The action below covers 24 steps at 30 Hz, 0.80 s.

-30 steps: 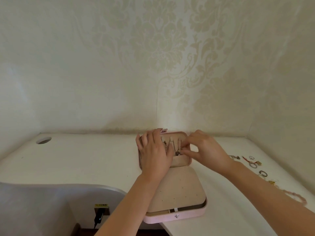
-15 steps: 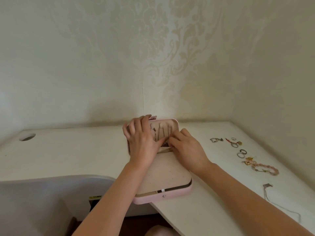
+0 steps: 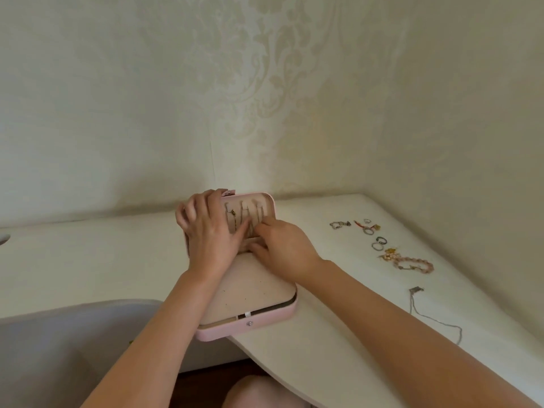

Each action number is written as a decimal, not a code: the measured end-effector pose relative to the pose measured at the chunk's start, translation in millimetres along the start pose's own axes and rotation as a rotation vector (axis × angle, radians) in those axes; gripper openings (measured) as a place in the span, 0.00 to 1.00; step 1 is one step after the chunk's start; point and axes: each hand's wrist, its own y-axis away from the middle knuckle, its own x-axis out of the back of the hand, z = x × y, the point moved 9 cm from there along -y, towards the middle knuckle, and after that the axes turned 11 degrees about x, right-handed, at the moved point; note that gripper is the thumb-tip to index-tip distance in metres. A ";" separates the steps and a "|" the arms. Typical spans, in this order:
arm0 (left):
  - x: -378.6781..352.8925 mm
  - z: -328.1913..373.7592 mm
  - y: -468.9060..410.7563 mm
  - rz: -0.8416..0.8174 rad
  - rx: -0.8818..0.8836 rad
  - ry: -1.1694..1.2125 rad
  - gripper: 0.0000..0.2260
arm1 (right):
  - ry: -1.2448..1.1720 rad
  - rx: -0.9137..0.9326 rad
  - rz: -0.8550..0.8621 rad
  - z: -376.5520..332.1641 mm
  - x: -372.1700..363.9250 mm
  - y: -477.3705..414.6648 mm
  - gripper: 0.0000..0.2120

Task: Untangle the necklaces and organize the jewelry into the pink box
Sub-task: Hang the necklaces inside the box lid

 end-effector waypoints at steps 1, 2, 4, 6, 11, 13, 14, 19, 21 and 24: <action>0.3 0.0 0.4 0.001 -0.001 0.001 0.26 | -0.084 -0.002 -0.002 -0.3 5.6 2.8 0.09; 1.0 0.3 0.9 0.003 -0.006 0.005 0.26 | -0.176 0.005 0.004 -0.7 14.2 7.1 0.09; 2.5 1.1 0.7 0.007 -0.013 0.013 0.25 | -0.285 0.000 -0.028 7.5 36.2 16.8 0.07; 2.9 2.0 0.1 0.005 -0.018 0.012 0.25 | -0.324 -0.126 -0.195 29.1 56.1 35.7 0.04; -0.4 5.7 2.5 -0.025 -0.008 -0.004 0.25 | -0.129 -0.479 -0.735 89.4 72.9 126.5 0.05; -1.4 10.7 5.2 -0.033 -0.019 0.005 0.25 | -0.067 -0.571 -0.818 103.6 73.2 159.2 0.07; -2.4 13.7 6.7 -0.042 -0.023 0.007 0.25 | -0.050 -0.617 -0.838 110.5 73.8 173.5 0.09; -11.5 34.3 16.9 -0.104 -0.036 -0.003 0.26 | -0.088 -0.787 -0.752 130.3 80.0 218.0 0.18; -12.4 42.3 20.3 -0.106 -0.054 0.011 0.26 | -0.150 -0.842 -0.661 135.0 85.6 230.0 0.17; -13.1 45.2 21.8 -0.111 -0.072 0.018 0.26 | -0.182 -0.921 -0.552 146.8 99.2 249.9 0.16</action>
